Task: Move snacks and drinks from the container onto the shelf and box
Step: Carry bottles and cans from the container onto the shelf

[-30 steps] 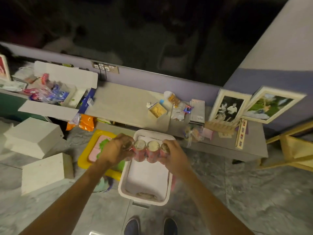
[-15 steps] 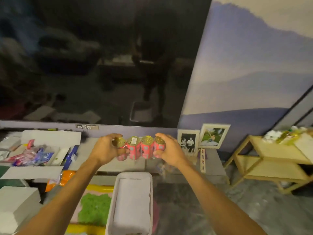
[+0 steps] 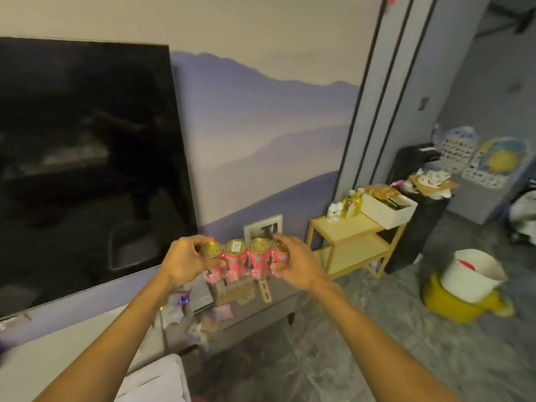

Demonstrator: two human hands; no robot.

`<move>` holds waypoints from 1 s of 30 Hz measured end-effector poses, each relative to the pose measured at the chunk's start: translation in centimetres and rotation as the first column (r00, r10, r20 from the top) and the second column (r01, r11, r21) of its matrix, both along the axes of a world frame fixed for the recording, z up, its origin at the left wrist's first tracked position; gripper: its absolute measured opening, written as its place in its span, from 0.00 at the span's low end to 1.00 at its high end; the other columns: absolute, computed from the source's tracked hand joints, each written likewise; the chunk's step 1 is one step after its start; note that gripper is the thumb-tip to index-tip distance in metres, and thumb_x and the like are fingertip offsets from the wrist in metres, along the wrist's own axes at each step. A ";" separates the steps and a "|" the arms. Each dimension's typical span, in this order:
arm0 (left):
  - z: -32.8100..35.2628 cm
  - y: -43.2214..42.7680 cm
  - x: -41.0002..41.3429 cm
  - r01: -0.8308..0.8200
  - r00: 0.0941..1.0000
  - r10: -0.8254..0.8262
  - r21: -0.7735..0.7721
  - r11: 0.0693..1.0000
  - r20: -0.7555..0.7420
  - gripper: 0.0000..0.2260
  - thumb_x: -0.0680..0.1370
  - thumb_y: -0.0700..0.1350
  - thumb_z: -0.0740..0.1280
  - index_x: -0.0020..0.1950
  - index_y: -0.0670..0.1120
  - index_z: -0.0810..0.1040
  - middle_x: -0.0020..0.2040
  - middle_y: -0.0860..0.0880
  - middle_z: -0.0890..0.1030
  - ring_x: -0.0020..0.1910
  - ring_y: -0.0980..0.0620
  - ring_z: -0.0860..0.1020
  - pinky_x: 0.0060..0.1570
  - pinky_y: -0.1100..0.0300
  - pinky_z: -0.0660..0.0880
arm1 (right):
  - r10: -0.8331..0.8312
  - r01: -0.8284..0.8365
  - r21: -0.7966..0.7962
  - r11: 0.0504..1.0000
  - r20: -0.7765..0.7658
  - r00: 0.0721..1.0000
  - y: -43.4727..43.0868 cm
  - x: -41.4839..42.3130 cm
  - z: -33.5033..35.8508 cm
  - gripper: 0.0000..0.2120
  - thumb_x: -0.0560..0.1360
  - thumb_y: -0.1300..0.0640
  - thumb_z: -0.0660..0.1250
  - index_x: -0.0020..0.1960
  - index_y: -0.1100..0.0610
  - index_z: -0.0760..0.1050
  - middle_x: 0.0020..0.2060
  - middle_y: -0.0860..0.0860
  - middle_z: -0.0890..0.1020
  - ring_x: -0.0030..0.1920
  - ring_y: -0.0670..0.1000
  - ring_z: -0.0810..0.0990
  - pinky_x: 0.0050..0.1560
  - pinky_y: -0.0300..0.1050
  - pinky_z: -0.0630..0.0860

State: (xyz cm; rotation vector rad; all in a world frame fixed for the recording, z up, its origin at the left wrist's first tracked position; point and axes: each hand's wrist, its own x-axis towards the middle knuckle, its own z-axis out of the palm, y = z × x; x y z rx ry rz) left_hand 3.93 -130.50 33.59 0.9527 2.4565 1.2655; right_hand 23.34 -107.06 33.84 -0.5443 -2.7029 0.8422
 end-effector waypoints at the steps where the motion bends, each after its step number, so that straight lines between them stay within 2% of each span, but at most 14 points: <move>1: 0.1 2.7 0.5 0.041 0.999 -0.041 0.008 0.999 0.004 0.16 0.64 0.50 0.87 0.48 0.54 0.88 0.41 0.57 0.87 0.40 0.60 0.83 0.45 0.64 0.78 | -0.035 0.035 -0.002 0.999 -0.001 0.999 2.2 1.3 -0.1 0.39 0.71 0.55 0.75 0.80 0.52 0.67 0.70 0.54 0.75 0.69 0.56 0.76 0.71 0.51 0.73; 4: 0.3 10.8 2.9 0.162 0.987 -0.163 0.010 0.987 0.016 0.13 0.66 0.48 0.86 0.47 0.52 0.88 0.41 0.53 0.87 0.39 0.58 0.83 0.46 0.56 0.81 | -0.112 0.112 -0.002 0.994 0.003 0.994 9.1 5.4 -0.2 0.41 0.69 0.53 0.76 0.80 0.53 0.68 0.69 0.55 0.76 0.69 0.56 0.76 0.71 0.50 0.73; 7: 0.1 19.0 5.5 0.228 0.973 -0.229 0.030 0.973 0.030 0.15 0.66 0.47 0.86 0.49 0.48 0.87 0.42 0.50 0.87 0.41 0.56 0.82 0.49 0.50 0.81 | -0.179 0.179 0.019 0.984 -0.009 0.984 15.9 9.5 -0.1 0.42 0.66 0.50 0.77 0.79 0.53 0.69 0.67 0.55 0.78 0.67 0.56 0.77 0.69 0.48 0.74; 11: -0.4 29.4 8.6 0.294 0.955 -0.295 0.034 0.955 0.015 0.22 0.62 0.59 0.86 0.48 0.51 0.86 0.40 0.57 0.85 0.39 0.60 0.81 0.45 0.57 0.79 | -0.269 0.269 0.005 0.963 0.000 0.963 24.0 14.4 -0.2 0.42 0.68 0.53 0.77 0.79 0.51 0.67 0.68 0.54 0.78 0.68 0.54 0.77 0.70 0.48 0.74; 15: -0.2 38.1 11.9 0.363 0.932 -0.363 0.018 0.932 -0.003 0.17 0.63 0.55 0.86 0.47 0.53 0.88 0.41 0.59 0.86 0.41 0.61 0.83 0.44 0.61 0.76 | -0.341 0.341 -0.016 0.940 -0.008 0.940 32.4 18.0 -1.8 0.46 0.64 0.42 0.76 0.79 0.48 0.64 0.68 0.47 0.77 0.67 0.50 0.77 0.69 0.52 0.77; 16: -0.1 40.0 12.6 0.378 0.926 -0.378 0.010 0.926 0.002 0.17 0.64 0.56 0.86 0.47 0.54 0.88 0.42 0.59 0.87 0.42 0.60 0.84 0.45 0.60 0.77 | -0.358 0.358 -0.033 0.933 0.003 0.934 34.0 18.8 -1.6 0.46 0.64 0.42 0.76 0.78 0.47 0.64 0.67 0.46 0.78 0.66 0.49 0.79 0.68 0.52 0.77; 20: -0.3 47.2 14.0 0.441 0.897 -0.441 0.004 0.897 0.014 0.16 0.66 0.54 0.85 0.50 0.56 0.87 0.45 0.61 0.87 0.45 0.62 0.85 0.50 0.58 0.81 | -0.412 0.411 -0.074 0.908 0.004 0.911 39.5 20.8 -1.6 0.37 0.66 0.53 0.79 0.72 0.49 0.71 0.61 0.45 0.81 0.62 0.47 0.81 0.64 0.46 0.79; 22: -0.6 50.8 13.8 0.461 0.887 -0.461 -0.005 0.887 0.025 0.17 0.66 0.54 0.85 0.52 0.56 0.87 0.46 0.61 0.87 0.46 0.61 0.85 0.53 0.56 0.82 | -0.443 0.441 -0.093 0.893 0.001 0.897 42.6 21.1 -2.2 0.36 0.66 0.54 0.80 0.71 0.46 0.71 0.61 0.43 0.81 0.62 0.45 0.81 0.63 0.45 0.80; 26: -2.0 58.3 12.4 0.487 0.873 -0.487 -0.007 0.873 0.024 0.18 0.66 0.57 0.84 0.53 0.55 0.87 0.47 0.59 0.88 0.48 0.60 0.85 0.56 0.52 0.82 | -0.473 0.476 -0.113 0.872 0.057 0.879 49.3 20.1 -3.5 0.33 0.67 0.54 0.80 0.68 0.45 0.71 0.55 0.41 0.81 0.54 0.44 0.83 0.57 0.47 0.83; 30: -4.6 66.7 9.2 0.452 0.891 -0.450 -0.026 0.892 0.059 0.28 0.62 0.69 0.80 0.56 0.57 0.85 0.50 0.58 0.87 0.51 0.55 0.85 0.57 0.50 0.83 | -0.484 0.492 -0.114 0.863 0.096 0.870 57.2 17.2 -4.9 0.31 0.68 0.53 0.80 0.65 0.44 0.69 0.52 0.43 0.81 0.52 0.46 0.83 0.54 0.52 0.85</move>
